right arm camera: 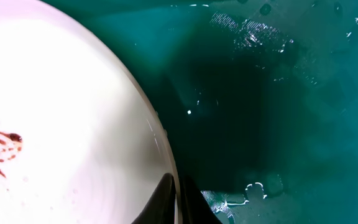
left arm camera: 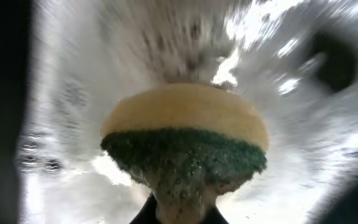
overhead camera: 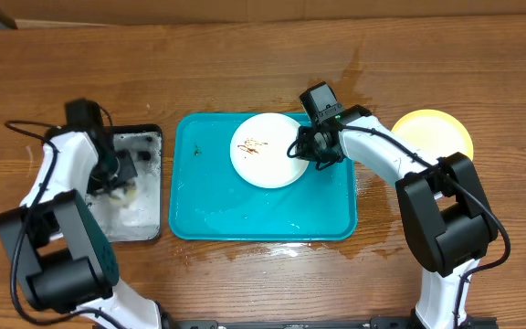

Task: Clean dirty plates on tray and stack at the side
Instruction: 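Lift the sponge with the left gripper and move it over the white plate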

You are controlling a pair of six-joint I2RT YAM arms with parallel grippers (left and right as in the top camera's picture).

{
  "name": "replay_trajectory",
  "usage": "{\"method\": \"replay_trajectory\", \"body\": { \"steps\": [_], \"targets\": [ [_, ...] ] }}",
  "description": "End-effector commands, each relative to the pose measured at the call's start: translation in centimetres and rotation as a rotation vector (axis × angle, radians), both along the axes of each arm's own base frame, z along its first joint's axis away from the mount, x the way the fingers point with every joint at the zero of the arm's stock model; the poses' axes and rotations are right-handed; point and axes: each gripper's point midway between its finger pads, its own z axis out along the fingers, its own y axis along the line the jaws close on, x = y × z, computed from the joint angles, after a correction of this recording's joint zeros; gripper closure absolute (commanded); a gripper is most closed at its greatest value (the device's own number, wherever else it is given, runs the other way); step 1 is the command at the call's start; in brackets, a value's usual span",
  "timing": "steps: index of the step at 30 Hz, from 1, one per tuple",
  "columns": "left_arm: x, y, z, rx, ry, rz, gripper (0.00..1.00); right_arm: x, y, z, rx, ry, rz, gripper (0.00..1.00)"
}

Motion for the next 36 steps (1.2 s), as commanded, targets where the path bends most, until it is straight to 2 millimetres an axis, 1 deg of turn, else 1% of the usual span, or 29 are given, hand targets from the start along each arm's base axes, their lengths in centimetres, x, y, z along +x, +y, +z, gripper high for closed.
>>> {"method": "replay_trajectory", "body": {
  "steps": [1,5,8,11,12,13,16,19,21,23,26,27,29,30,31,33,36],
  "targets": [
    [1.6,0.9,5.8,0.061,-0.153,-0.004,0.96,-2.1,-1.2,-2.8,-0.051,0.093,-0.002,0.96],
    [1.9,0.4,8.9,0.074,-0.24,-0.083,0.96,-2.5,-0.4,-2.7,-0.007,0.116,0.009,0.96],
    [1.8,0.3,11.0,0.097,-0.299,-0.109,0.96,-2.6,-0.2,-2.7,0.008,0.123,0.013,0.96],
    [1.7,0.3,12.8,0.121,-0.347,-0.113,0.96,-2.7,-0.1,-2.6,0.01,0.125,0.013,0.96],
    [1.7,0.3,13.1,0.124,-0.354,-0.119,0.96,-2.7,-0.1,-2.6,0.013,0.126,0.014,0.95],
    [1.6,0.3,13.2,0.128,-0.353,-0.131,0.96,-2.8,0.2,-2.6,0.028,0.133,0.017,0.94],
    [1.2,0.0,13.0,0.121,-0.331,-0.172,0.96,-3.1,0.7,-2.5,0.06,0.149,0.026,0.93],
    [1.1,-0.9,12.7,0.08,-0.326,-0.236,0.96,-3.1,0.8,-2.5,0.063,0.15,0.027,0.93],
    [1.0,-0.7,12.8,0.069,-0.331,-0.231,0.96,-3.1,0.7,-2.5,0.063,0.149,0.024,0.91],
    [1.2,-0.5,13.2,0.047,-0.356,-0.219,0.96,-3.0,0.5,-2.5,0.064,0.151,0.014,0.91],
    [1.8,-0.3,14.4,-0.03,-0.432,-0.205,0.96,-3.0,0.4,-2.5,0.062,0.153,0.014,0.9],
    [2.0,0.4,14.7,-0.052,-0.467,-0.187,0.96,-3.0,0.4,-2.5,0.061,0.153,0.013,0.86],
    [2.0,0.9,14.5,-0.101,-0.499,-0.165,0.96,-2.9,0.4,-2.5,0.063,0.15,0.013,0.72],
    [2.0,1.0,14.4,-0.142,-0.516,-0.155,0.96,-2.9,0.5,-2.5,0.065,0.147,0.014,0.68],
    [2.1,1.0,14.2,-0.184,-0.53,-0.15,0.96,-2.8,0.5,-2.4,0.066,0.144,0.014,0.66],
    [2.1,1.2,13.9,-0.226,-0.539,-0.146,0.96,-2.7,0.6,-2.4,0.068,0.141,0.011,0.66],
    [2.0,2.0,13.2,-0.217,-0.52,-0.125,0.96,-2.6,0.5,-2.4,0.07,0.142,-0.012,0.66]
  ]
}}
